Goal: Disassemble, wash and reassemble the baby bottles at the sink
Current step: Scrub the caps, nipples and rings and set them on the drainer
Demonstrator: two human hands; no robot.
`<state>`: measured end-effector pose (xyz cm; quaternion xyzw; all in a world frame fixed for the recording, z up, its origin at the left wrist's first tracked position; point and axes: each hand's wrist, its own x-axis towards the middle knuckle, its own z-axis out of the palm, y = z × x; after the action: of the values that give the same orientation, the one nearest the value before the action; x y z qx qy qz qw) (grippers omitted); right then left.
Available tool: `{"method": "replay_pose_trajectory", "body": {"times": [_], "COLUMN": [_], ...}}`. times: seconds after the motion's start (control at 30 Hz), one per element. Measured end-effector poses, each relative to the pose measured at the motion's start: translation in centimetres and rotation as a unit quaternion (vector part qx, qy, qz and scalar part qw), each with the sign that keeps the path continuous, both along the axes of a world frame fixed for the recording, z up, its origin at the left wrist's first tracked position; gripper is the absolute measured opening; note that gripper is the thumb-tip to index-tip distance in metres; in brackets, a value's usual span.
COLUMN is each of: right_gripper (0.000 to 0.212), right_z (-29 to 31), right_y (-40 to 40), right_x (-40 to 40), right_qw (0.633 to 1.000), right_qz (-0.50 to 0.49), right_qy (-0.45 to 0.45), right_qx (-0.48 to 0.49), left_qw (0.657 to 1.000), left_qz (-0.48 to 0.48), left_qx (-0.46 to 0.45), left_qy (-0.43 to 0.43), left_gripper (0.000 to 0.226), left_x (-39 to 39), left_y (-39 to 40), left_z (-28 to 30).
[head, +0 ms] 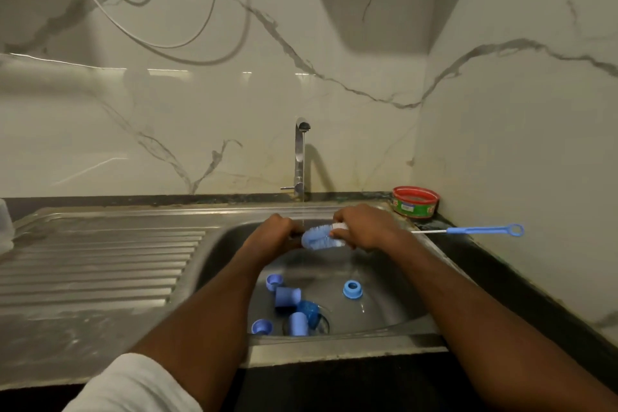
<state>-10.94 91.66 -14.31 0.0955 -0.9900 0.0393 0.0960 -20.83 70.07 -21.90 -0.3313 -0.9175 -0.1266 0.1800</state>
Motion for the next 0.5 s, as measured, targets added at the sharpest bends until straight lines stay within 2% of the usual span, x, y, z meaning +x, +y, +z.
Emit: {"method": "replay_pose_trajectory", "body": {"times": [0.13,0.23,0.37,0.5], "right_gripper": [0.016,0.018,0.016,0.021], "right_z": [0.9,0.5,-0.5,-0.8], "right_y": [1.9,2.2,0.9,0.9], "right_x": [0.8,0.7,0.5,0.3], "right_qw": [0.999,0.998,0.998,0.997], "right_qz": [-0.009,-0.042,-0.053,-0.070], "right_qy": [0.000,-0.007,-0.019,-0.027], "right_qx": [0.050,0.052,0.033,0.019], "left_qw": [0.994,0.978,0.977,0.946], "left_qz": [0.093,0.165,0.122,0.108], "left_qx": [0.037,0.093,0.145,0.292], "left_qy": [-0.050,-0.084,-0.101,-0.088], "left_gripper": [0.019,0.022,0.024,0.021], "left_x": [-0.5,-0.9,-0.4,-0.1], "left_y": [-1.1,-1.6,1.3,4.0], "left_z": [-0.8,-1.8,-1.9,-0.9]}}
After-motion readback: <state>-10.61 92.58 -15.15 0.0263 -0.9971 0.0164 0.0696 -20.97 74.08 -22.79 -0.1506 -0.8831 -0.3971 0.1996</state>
